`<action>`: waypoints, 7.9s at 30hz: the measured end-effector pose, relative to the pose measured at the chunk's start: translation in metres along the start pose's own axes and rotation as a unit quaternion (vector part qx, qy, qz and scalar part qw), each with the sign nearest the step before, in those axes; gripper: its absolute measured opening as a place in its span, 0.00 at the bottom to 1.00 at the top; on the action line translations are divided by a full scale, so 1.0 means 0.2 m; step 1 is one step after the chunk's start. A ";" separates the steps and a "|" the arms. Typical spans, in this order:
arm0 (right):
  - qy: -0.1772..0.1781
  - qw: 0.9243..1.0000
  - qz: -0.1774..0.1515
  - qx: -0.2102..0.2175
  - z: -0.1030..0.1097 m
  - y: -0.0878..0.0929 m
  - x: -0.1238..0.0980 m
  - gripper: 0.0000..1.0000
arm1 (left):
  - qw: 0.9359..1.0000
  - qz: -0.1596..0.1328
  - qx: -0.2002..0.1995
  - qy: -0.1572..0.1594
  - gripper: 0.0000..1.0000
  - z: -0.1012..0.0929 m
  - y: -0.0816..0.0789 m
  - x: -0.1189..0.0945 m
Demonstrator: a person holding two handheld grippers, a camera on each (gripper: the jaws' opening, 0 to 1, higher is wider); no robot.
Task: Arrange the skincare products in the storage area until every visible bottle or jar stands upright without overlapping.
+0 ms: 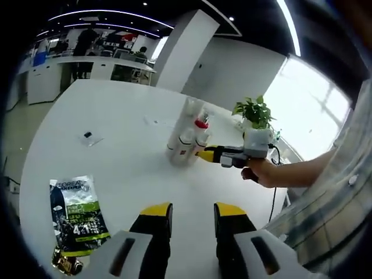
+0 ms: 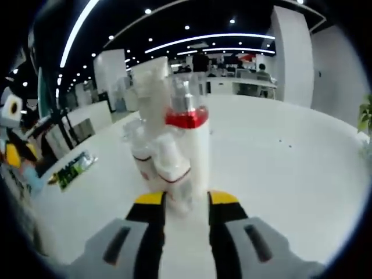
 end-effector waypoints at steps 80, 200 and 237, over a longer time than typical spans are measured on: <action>-0.191 0.970 0.101 0.110 0.93 0.42 -0.67 0.80 | 0.962 -0.065 -0.040 -0.263 1.00 0.60 0.10 -0.28; -0.439 0.822 0.058 0.358 1.41 -0.21 -0.63 0.56 | 0.999 -0.039 -0.016 -0.013 0.01 -0.10 0.42 -0.38; -0.402 0.823 0.133 0.380 1.43 -0.08 -0.56 0.12 | 0.999 -0.008 0.054 -0.004 0.01 -0.17 0.42 -0.40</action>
Point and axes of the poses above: the point that each gripper's makers call its tool centre point, and the gripper's own axes: x roughly forward along the fingers, z roughly to its left, y roughly out of its underside, the point moved 4 cm from there along -x, roughly backward along the fingers, and after that the axes turned 4 degrees about -x, right-handed, at the moved point
